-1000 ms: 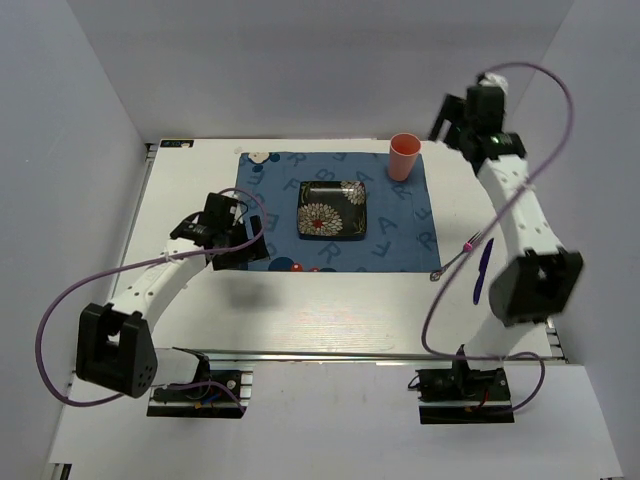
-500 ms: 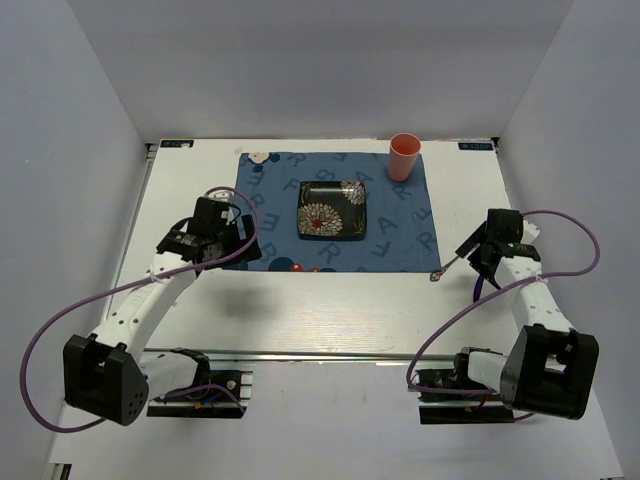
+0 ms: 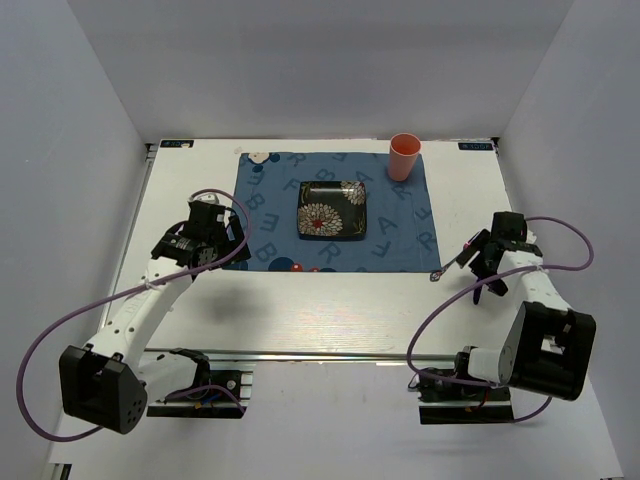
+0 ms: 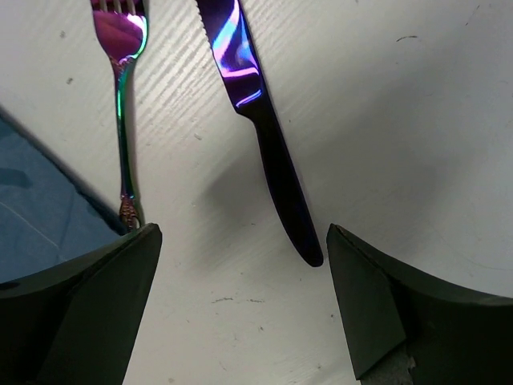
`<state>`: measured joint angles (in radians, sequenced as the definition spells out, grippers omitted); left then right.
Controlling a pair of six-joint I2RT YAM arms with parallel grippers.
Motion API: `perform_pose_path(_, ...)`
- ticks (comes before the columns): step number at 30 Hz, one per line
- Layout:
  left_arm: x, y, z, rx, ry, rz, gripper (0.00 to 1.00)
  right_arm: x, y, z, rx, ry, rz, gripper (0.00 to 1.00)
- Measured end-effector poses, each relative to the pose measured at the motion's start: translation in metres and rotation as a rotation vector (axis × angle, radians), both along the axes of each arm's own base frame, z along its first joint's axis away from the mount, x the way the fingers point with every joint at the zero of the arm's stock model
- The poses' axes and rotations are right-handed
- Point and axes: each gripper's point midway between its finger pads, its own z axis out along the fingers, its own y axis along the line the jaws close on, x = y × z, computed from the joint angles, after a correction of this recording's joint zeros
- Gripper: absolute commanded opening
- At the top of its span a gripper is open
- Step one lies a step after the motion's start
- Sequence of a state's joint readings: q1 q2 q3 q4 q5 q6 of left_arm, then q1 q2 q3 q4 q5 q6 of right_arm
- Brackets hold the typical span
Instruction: Set the dinner table for one person
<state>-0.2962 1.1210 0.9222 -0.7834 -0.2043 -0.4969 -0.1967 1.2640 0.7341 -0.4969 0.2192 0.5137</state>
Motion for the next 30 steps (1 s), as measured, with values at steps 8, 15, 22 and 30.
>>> perform_pose_path(8, -0.001, 0.0, 0.005, -0.006, -0.02, -0.003, 0.98, -0.014, -0.002, -0.036, 0.008, 0.154, 0.014, 0.86)
perform_pose_path(15, -0.001, -0.001, 0.006, -0.009, -0.023, -0.01, 0.98, -0.008, -0.002, -0.042, 0.02, 0.181, 0.029, 0.67)
perform_pose_path(22, -0.001, -0.001, 0.006, -0.01, -0.022, -0.015, 0.98, 0.0, -0.001, -0.043, 0.028, 0.193, 0.065, 0.54)
perform_pose_path(30, -0.001, -0.002, 0.006, -0.012, -0.021, -0.018, 0.98, 0.009, -0.001, -0.045, 0.04, 0.173, 0.097, 0.0)
